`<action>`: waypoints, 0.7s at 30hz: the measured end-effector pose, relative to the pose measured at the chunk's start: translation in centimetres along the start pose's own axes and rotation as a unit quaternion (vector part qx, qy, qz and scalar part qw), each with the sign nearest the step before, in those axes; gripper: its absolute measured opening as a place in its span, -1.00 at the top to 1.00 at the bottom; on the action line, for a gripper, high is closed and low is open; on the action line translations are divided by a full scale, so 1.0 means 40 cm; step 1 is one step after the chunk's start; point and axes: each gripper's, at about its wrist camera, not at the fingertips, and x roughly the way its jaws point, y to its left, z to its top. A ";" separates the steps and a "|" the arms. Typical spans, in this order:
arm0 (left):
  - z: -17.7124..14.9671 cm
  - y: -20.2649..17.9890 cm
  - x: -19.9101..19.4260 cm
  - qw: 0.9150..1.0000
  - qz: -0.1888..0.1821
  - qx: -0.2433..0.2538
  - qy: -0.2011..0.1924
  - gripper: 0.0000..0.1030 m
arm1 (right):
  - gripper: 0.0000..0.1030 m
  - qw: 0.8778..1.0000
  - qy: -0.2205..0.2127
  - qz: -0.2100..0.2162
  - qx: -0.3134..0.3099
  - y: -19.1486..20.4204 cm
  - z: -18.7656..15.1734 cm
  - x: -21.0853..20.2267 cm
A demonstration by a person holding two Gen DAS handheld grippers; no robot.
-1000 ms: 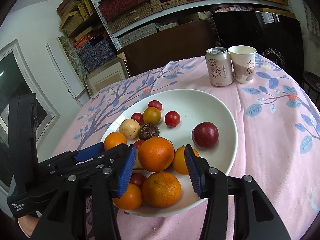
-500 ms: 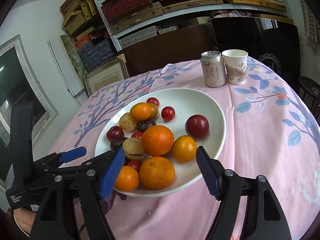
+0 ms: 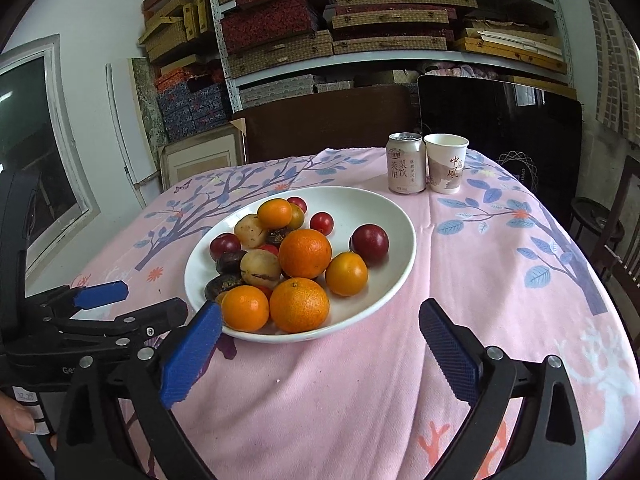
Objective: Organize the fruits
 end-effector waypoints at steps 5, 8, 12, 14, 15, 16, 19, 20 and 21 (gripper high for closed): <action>-0.028 -0.001 -0.013 1.000 0.009 0.003 0.001 -0.86 | -0.93 1.000 0.004 -0.015 -0.021 0.016 -0.024 -0.015; -0.040 0.003 -0.016 1.000 0.013 0.003 0.000 -0.86 | -0.93 0.999 0.003 -0.028 -0.039 0.025 -0.036 -0.021; -0.059 0.009 -0.012 1.000 0.017 0.000 -0.003 -0.89 | -0.93 0.999 0.004 -0.031 -0.040 0.026 -0.044 -0.029; -0.068 0.009 -0.004 1.000 0.017 0.002 0.003 -0.90 | -0.93 0.998 0.007 -0.033 -0.045 0.027 -0.048 -0.029; -0.072 0.008 -0.001 1.000 0.017 0.004 0.004 -0.90 | -0.93 0.998 0.009 -0.035 -0.047 0.029 -0.050 -0.027; -0.075 0.009 0.003 1.000 0.016 0.006 0.006 -0.90 | -0.93 0.998 0.013 -0.037 -0.050 0.030 -0.052 -0.024; -0.081 0.009 0.013 1.000 0.012 0.009 0.013 -0.90 | -0.93 0.997 0.021 -0.039 -0.058 0.037 -0.056 -0.019; -0.083 0.010 0.015 1.000 0.010 0.008 0.015 -0.90 | -0.93 0.997 0.021 -0.039 -0.061 0.040 -0.056 -0.020; -0.084 0.010 0.016 1.000 0.008 0.008 0.016 -0.90 | -0.93 0.997 0.021 -0.037 -0.062 0.043 -0.058 -0.021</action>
